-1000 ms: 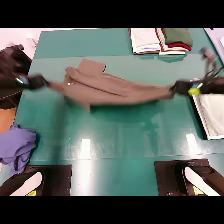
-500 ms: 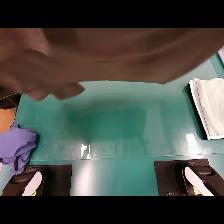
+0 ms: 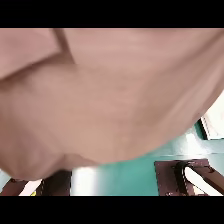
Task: Fold the shirts.
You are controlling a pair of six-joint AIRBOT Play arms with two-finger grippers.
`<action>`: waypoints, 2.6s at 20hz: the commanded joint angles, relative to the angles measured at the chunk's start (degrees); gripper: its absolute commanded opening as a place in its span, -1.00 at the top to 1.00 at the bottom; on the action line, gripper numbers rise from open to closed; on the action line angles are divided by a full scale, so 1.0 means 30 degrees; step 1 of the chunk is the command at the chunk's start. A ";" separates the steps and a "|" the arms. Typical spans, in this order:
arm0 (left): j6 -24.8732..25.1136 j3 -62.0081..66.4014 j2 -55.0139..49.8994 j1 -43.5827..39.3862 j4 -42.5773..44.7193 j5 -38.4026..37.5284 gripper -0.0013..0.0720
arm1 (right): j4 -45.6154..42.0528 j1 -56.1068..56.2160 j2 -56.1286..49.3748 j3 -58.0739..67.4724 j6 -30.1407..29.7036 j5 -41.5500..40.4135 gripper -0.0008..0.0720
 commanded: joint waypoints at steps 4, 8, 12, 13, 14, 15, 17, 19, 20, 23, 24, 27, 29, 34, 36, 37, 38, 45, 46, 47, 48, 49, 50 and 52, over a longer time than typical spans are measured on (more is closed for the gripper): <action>0.1472 -0.6856 -0.6535 -0.1843 -0.0291 -0.0845 0.90 | -0.0117 0.0007 -0.5129 -0.6047 -0.0175 0.0204 0.94; 0.1851 -0.6849 -1.2327 -0.2849 -0.0277 0.0459 0.90 | -0.0044 0.0000 -0.9114 -0.7206 -0.0168 -0.2208 0.94; 0.1792 -0.3504 -1.5526 -0.2790 -0.0175 0.0481 0.90 | 0.0080 0.0007 -1.2706 -0.3774 -0.0168 -0.2514 0.94; 0.1792 -0.2929 -1.5628 -0.2790 0.0029 0.0423 0.90 | 0.0073 0.0007 -1.3216 -0.2747 -0.0168 -0.2317 0.94; 0.1792 -0.2419 -1.5620 -0.2790 0.0350 0.0211 0.90 | 0.0073 0.0000 -1.3537 -0.1821 -0.0168 -0.2033 0.94; 0.1807 -0.1996 -1.5613 -0.2754 0.0765 -0.0350 0.90 | -0.0109 -0.0015 -1.3624 -0.1144 -0.0277 -0.1785 0.94; 0.1843 -0.1661 -1.5613 -0.2754 0.1880 -0.1996 0.90 | -0.0153 -0.0204 -1.3333 -0.0816 -0.0852 -0.1188 0.94; 0.1843 -0.2018 -1.5628 -0.2754 0.2630 -0.3847 0.90 | -0.0160 -0.0459 -1.2743 -0.1639 -0.1020 -0.0743 0.94; 0.1851 -0.2404 -1.5628 -0.2754 0.2637 -0.4466 0.90 | -0.0364 -0.0678 -1.2364 -0.2484 -0.1027 -0.0831 0.94; 0.1843 -0.4255 -1.5628 -0.2754 0.2630 -0.5085 0.90 | -0.1698 -0.0831 -1.1402 -0.5450 -0.1027 -0.0896 0.94; 0.1851 -0.4932 -1.5628 -0.2805 0.2565 -0.5056 0.90 | -0.1792 -0.0831 -1.1213 -0.6309 -0.1027 -0.0962 0.94; 0.1851 -0.6900 -1.5628 -0.2812 0.2426 -0.4386 0.89 | -0.1770 -0.0707 -1.1060 -0.8262 -0.1020 -0.1333 0.94; 0.1858 -0.7730 -1.5628 -0.2812 0.2426 -0.4364 0.89 | -0.1770 -0.0568 -1.1067 -0.9114 -0.1013 -0.1566 0.94; 0.1800 -0.7854 -1.5584 -0.2747 0.2535 -0.5180 -0.14 | -0.1464 -0.0444 -1.1060 -0.9173 -0.0954 -0.1698 0.61; 0.1479 -0.7322 -1.5453 -0.2754 0.2535 -0.6120 -0.40 | -0.1377 -0.0648 -1.1030 -0.8342 -0.0969 -0.0838 0.23; 0.1494 -0.7271 -1.4994 -0.2754 0.2630 -0.6244 -0.40 | -0.1435 -0.0663 -1.0739 -0.8174 -0.1180 -0.0233 0.23; 0.1486 -0.7424 -1.4222 -0.2754 0.2929 -0.6222 -0.40 | -0.1443 -0.0874 -1.0149 -0.8466 -0.1523 0.0102 0.23; 0.0663 -1.5686 -0.6419 -0.2754 0.5217 -0.4969 -0.40 | -0.1443 -0.5486 -0.3388 -1.7172 -0.2317 0.0058 -0.26; 0.0313 -1.6939 -0.5566 -0.2754 0.5209 -0.4925 -0.40 | -0.1443 -0.6477 -0.2688 -1.8593 -0.2317 0.0007 -0.26; 0.0182 -1.8127 -0.4765 -0.2754 0.5158 -0.4896 -0.40 | -0.1421 -0.7548 -0.2076 -2.0057 -0.2324 -0.0131 -0.26; -0.0189 -1.9052 -0.4146 -0.2754 0.5129 -0.4809 -0.40 | -0.1406 -0.8517 -0.1617 -2.1332 -0.2463 -0.0321 -0.26; -0.0386 -1.9810 -0.3614 -0.2754 0.5078 -0.4721 -0.40 | -0.1370 -0.9493 -0.1188 -2.2622 -0.2703 -0.0576 -0.26; -0.0612 -2.0349 -0.3220 -0.2754 0.5013 -0.4634 -0.40 | -0.1064 -1.0251 -0.0874 -2.3729 -0.3016 -0.0823 -0.26; -0.0699 -2.0881 -0.2907 -0.2754 0.4714 -0.4371 -0.40 | 0.0153 -1.1147 -0.0736 -2.5230 -0.3621 -0.1311 -0.26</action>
